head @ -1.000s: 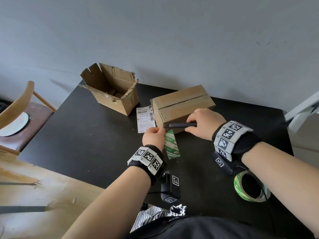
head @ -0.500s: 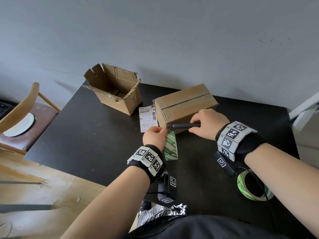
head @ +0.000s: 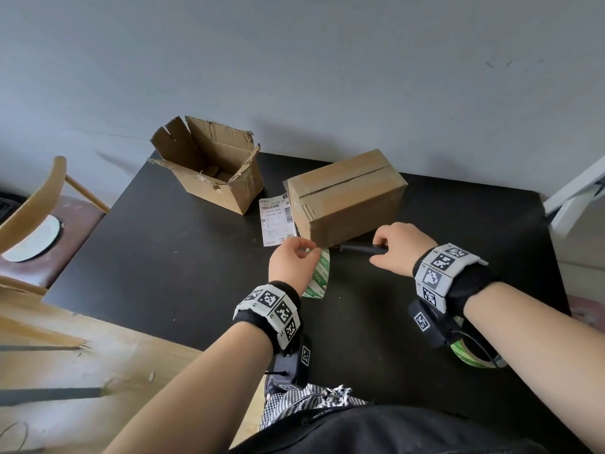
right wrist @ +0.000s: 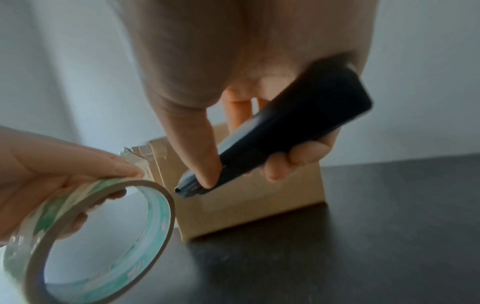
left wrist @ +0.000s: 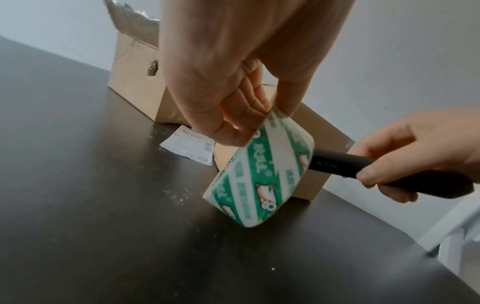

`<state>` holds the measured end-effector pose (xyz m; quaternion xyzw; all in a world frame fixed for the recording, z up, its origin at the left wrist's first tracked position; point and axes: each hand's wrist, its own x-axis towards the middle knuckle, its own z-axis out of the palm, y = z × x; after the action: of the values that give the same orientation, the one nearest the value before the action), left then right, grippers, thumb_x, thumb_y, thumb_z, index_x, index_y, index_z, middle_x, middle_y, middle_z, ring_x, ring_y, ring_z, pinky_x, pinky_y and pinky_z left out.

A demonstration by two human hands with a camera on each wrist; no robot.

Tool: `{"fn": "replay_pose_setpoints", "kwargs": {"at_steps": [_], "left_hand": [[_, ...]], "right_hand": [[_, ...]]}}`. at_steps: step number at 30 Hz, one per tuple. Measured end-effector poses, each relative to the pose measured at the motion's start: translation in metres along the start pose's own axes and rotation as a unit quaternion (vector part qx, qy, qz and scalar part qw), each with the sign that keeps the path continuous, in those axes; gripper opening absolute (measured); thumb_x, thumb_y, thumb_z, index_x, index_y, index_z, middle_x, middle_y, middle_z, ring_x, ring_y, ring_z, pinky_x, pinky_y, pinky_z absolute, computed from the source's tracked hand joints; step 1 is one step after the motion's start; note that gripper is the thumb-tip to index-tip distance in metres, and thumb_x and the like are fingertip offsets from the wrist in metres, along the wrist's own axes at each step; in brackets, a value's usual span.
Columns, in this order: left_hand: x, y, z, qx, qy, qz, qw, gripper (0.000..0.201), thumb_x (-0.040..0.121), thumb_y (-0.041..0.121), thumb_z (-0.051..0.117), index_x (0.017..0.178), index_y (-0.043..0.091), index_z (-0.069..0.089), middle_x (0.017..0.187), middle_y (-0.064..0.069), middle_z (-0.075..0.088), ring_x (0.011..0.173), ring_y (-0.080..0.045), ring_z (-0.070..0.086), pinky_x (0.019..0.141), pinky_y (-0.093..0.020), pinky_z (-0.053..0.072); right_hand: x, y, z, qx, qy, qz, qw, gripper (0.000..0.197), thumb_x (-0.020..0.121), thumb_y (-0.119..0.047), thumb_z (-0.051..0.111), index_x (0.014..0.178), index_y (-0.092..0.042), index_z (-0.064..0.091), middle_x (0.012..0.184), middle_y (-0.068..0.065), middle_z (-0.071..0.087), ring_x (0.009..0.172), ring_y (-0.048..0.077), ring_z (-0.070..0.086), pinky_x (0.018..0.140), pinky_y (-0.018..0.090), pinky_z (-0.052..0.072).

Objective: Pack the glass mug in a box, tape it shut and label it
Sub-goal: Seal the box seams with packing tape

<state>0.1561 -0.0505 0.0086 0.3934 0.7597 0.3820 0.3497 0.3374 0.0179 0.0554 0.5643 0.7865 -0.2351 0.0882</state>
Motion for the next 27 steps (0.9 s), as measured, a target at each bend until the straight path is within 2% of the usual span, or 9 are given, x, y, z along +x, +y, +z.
{"fn": "replay_pose_setpoints", "kwargs": {"at_steps": [3, 6, 10, 14, 17, 20, 23, 27], "left_hand": [[-0.004, -0.004, -0.002, 0.028, -0.028, 0.019, 0.999, 0.009, 0.082, 0.022, 0.066, 0.091, 0.022, 0.062, 0.076, 0.002, 0.057, 0.065, -0.009, 0.054, 0.055, -0.019, 0.039], [-0.006, -0.007, -0.005, 0.061, -0.047, 0.036, 0.996, 0.009, 0.082, 0.022, 0.066, 0.09, 0.024, 0.061, 0.073, 0.003, 0.055, 0.064, -0.01, 0.052, 0.056, -0.019, 0.039], [-0.009, -0.01, -0.008, 0.112, -0.068, 0.062, 0.989, 0.009, 0.082, 0.024, 0.066, 0.089, 0.026, 0.062, 0.066, 0.007, 0.052, 0.063, -0.009, 0.051, 0.057, -0.02, 0.04], [-0.009, -0.012, -0.012, 0.135, -0.082, 0.07, 0.985, 0.009, 0.081, 0.025, 0.067, 0.089, 0.028, 0.061, 0.068, 0.005, 0.056, 0.065, -0.01, 0.054, 0.059, -0.021, 0.043], [-0.007, -0.014, -0.013, 0.148, -0.095, 0.073, 0.982, 0.01, 0.081, 0.026, 0.067, 0.09, 0.028, 0.062, 0.065, 0.006, 0.055, 0.064, -0.009, 0.053, 0.057, -0.019, 0.04], [-0.005, -0.014, -0.014, 0.158, -0.114, 0.078, 0.978, 0.014, 0.081, 0.026, 0.068, 0.095, 0.027, 0.063, 0.066, 0.004, 0.056, 0.067, -0.01, 0.055, 0.058, -0.02, 0.04], [-0.004, -0.011, -0.014, 0.167, -0.131, 0.091, 0.973, 0.016, 0.081, 0.026, 0.068, 0.097, 0.027, 0.062, 0.072, -0.003, 0.063, 0.072, -0.012, 0.058, 0.059, -0.018, 0.041], [-0.003, -0.008, -0.017, 0.173, -0.145, 0.116, 0.967, 0.015, 0.08, 0.024, 0.068, 0.094, 0.028, 0.063, 0.076, -0.008, 0.067, 0.072, -0.015, 0.06, 0.059, -0.019, 0.042]], "right_hand": [[0.0, 0.007, 0.023, 0.02, -0.023, 0.033, 0.999, 0.037, 0.086, -0.031, 0.058, 0.12, -0.017, 0.054, 0.118, 0.005, 0.051, 0.094, 0.019, 0.055, 0.082, 0.031, 0.048], [0.0, 0.008, 0.048, 0.025, -0.03, 0.055, 0.998, 0.038, 0.088, -0.029, 0.056, 0.124, -0.015, 0.049, 0.124, 0.007, 0.048, 0.105, 0.023, 0.055, 0.089, 0.033, 0.046], [-0.001, 0.008, 0.071, 0.005, -0.001, 0.062, 0.998, 0.036, 0.088, -0.033, 0.059, 0.119, -0.018, 0.051, 0.122, 0.005, 0.051, 0.112, 0.023, 0.051, 0.09, 0.034, 0.043], [0.0, 0.007, 0.081, -0.017, -0.004, 0.064, 0.998, 0.042, 0.085, -0.04, 0.062, 0.119, -0.018, 0.051, 0.121, 0.005, 0.054, 0.115, 0.024, 0.05, 0.093, 0.035, 0.043], [0.0, -0.001, 0.079, 0.031, 0.044, 0.042, 0.998, 0.036, 0.086, -0.039, 0.061, 0.114, -0.017, 0.056, 0.116, 0.004, 0.057, 0.112, 0.023, 0.051, 0.09, 0.035, 0.045], [-0.001, -0.02, 0.072, 0.152, 0.118, -0.025, 0.981, 0.026, 0.088, -0.035, 0.059, 0.101, -0.013, 0.062, 0.1, 0.002, 0.062, 0.098, 0.02, 0.057, 0.083, 0.037, 0.048], [-0.002, -0.038, 0.065, 0.259, 0.11, -0.045, 0.958, 0.019, 0.087, -0.029, 0.063, 0.098, -0.013, 0.062, 0.091, -0.004, 0.063, 0.087, 0.014, 0.058, 0.08, 0.032, 0.048], [0.002, -0.049, 0.062, 0.288, 0.109, -0.032, 0.951, 0.01, 0.083, -0.016, 0.067, 0.092, -0.013, 0.063, 0.084, -0.005, 0.063, 0.079, 0.011, 0.056, 0.072, 0.021, 0.041]]}}
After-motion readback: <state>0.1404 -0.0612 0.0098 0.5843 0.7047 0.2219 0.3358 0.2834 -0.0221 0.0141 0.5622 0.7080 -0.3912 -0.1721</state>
